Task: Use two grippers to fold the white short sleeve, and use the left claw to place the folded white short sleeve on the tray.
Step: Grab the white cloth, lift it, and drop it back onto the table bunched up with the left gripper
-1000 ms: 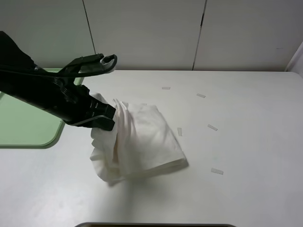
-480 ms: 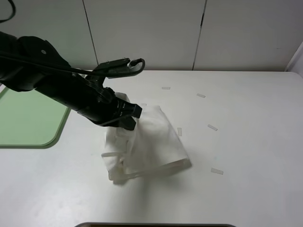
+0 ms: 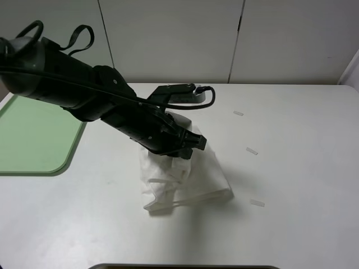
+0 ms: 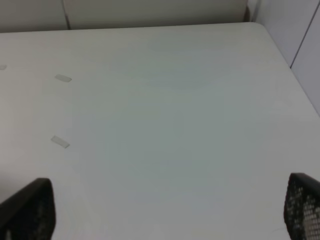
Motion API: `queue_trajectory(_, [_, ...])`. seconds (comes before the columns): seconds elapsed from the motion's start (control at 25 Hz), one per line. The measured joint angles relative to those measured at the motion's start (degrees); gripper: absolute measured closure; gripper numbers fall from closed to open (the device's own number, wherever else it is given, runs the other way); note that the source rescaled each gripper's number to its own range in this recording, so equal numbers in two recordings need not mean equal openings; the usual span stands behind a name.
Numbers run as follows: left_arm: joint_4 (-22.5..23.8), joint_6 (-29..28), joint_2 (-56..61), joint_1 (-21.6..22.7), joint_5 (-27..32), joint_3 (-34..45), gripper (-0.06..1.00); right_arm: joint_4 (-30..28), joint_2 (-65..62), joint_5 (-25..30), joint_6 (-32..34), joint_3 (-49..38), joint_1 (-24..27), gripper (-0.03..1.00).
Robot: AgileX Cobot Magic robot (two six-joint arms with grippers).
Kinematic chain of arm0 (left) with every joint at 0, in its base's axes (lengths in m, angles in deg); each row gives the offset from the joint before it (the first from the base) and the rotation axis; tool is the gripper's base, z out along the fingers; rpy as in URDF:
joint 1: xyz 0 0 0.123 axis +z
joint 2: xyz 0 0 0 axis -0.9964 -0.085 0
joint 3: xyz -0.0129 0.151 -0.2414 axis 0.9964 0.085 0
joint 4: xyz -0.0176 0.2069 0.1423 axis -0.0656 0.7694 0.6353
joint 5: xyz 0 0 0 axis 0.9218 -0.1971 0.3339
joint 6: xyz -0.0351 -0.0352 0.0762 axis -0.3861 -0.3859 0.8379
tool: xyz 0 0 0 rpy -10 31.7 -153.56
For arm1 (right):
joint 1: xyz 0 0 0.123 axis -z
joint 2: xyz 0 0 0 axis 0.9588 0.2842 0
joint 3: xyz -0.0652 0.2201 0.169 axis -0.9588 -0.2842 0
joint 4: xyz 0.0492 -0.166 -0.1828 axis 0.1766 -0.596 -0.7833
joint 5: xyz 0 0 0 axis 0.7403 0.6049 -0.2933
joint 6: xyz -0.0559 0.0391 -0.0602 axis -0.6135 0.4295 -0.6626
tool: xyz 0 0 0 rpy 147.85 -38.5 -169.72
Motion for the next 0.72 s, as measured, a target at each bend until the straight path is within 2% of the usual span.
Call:
queue_trajectory(0.12, [-0.22,0.41,-0.55,-1.01,-0.17,-0.99,0.79,0.0,0.0,0.0,0.0,0.0,0.0,-0.03])
queue_trajectory(0.28, [-0.28,0.86,-0.91,-2.61,-0.87,-2.02,0.68,0.0,0.0,0.0,0.0,0.0,0.0,-0.03])
queue_trajectory(0.4, [-0.28,1.12,-0.92,-4.02,-2.03,-2.9,0.46,0.0,0.0,0.0,0.0,0.0,0.0,-0.03])
queue_trajectory(0.44, [-0.28,1.24,-0.92,-4.68,-3.48,-3.02,0.35,0.0,0.0,0.0,0.0,0.0,0.0,-0.03])
queue_trajectory(0.48, [-0.3,2.25,-0.96,-5.0,-3.92,-3.09,0.31,0.0,0.0,0.0,0.0,0.0,0.0,-0.03])
queue_trajectory(0.72, [-0.36,9.6,-0.98,-6.03,-0.24,-5.9,0.28,0.05,0.0,0.0,0.0,0.0,0.0,-0.03])
